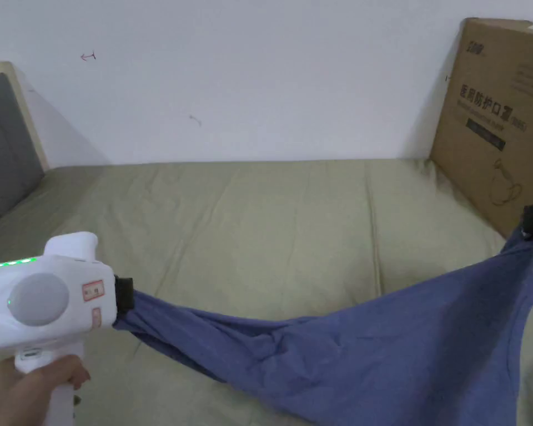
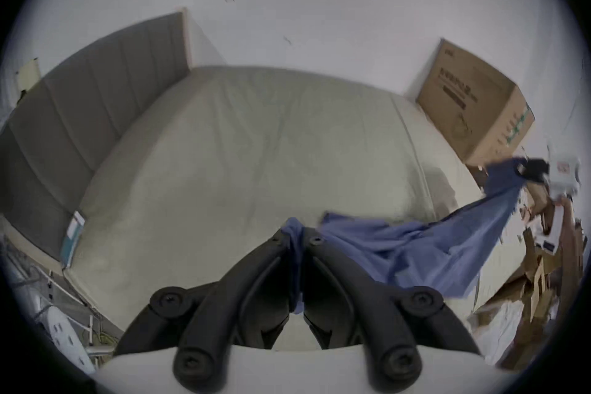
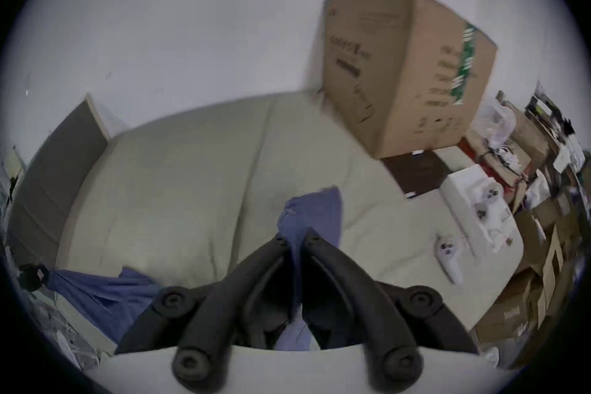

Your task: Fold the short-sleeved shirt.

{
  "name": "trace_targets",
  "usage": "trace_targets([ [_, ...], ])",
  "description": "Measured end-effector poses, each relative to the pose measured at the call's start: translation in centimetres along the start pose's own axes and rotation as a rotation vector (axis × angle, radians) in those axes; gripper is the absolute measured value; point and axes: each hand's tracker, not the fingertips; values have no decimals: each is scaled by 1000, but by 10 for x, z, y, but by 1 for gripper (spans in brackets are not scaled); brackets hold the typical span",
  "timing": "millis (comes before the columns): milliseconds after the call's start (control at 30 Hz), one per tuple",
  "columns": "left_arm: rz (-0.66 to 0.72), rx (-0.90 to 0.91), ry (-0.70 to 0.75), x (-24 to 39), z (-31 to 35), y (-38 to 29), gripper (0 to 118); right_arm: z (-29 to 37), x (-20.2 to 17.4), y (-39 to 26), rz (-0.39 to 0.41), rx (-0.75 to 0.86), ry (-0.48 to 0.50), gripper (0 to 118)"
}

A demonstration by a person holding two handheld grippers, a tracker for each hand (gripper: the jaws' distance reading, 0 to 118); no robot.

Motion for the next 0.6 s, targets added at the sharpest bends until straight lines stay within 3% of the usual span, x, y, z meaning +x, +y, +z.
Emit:
trace_targets([
  [167,73,101,69,-29,30,48,5,35,30,13,-70,54,-22,2],
  [300,99,160,80,-46,46,80,5,50,33,20,-146,79,61,2],
  [600,109,222,144,-66,46,131,5,27,-30,45,-67,96,86,2],
])
